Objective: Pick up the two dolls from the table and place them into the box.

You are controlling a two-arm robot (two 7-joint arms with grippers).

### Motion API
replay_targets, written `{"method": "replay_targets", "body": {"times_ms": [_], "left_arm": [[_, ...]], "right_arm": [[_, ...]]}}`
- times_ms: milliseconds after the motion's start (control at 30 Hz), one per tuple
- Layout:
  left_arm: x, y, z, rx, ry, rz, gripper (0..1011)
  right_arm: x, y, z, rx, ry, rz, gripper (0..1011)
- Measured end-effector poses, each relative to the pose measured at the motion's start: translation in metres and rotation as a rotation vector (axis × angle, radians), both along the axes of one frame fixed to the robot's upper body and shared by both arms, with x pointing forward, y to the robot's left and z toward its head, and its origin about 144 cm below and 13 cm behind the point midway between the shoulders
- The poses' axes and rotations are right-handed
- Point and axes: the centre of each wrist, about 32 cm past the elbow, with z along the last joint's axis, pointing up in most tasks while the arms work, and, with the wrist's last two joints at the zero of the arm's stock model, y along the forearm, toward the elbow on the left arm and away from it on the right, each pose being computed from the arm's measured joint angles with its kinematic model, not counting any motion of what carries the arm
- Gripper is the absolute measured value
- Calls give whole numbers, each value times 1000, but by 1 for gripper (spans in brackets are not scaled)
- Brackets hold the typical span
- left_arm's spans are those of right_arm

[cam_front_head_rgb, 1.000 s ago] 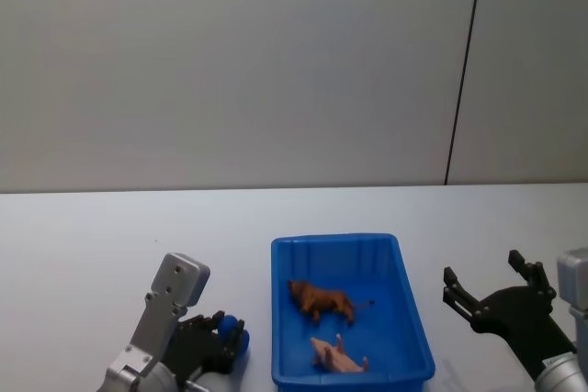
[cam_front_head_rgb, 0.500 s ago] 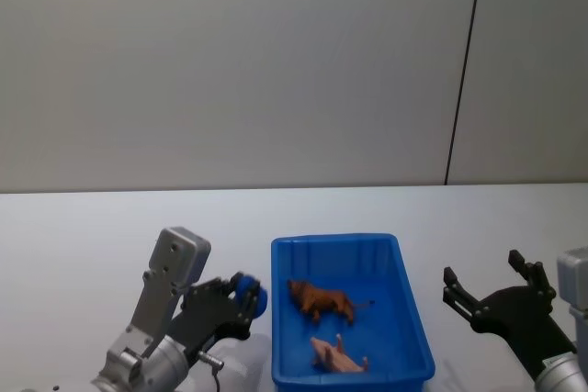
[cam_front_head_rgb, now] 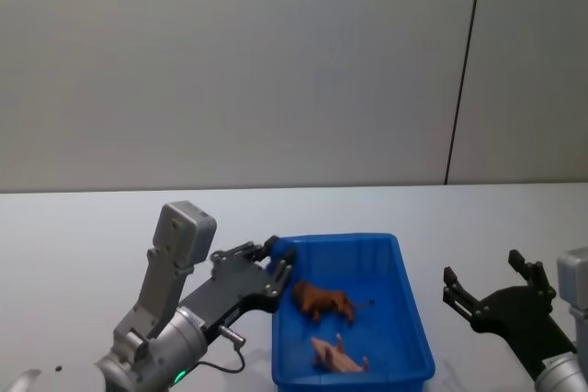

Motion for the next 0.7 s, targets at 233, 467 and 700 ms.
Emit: {"method": "replay_targets", "body": {"times_ms": [233, 467, 700], "left_arm": [[4, -6, 4, -36, -27, -78, 433], [6, -9, 6, -56, -42, -125, 681], [7, -12, 7, -67, -51, -152, 891]], "right_arm": [[0, 0, 0, 0, 0, 0, 1001], [0, 0, 0, 0, 0, 0, 1001], [0, 0, 0, 0, 0, 0, 1001]]}}
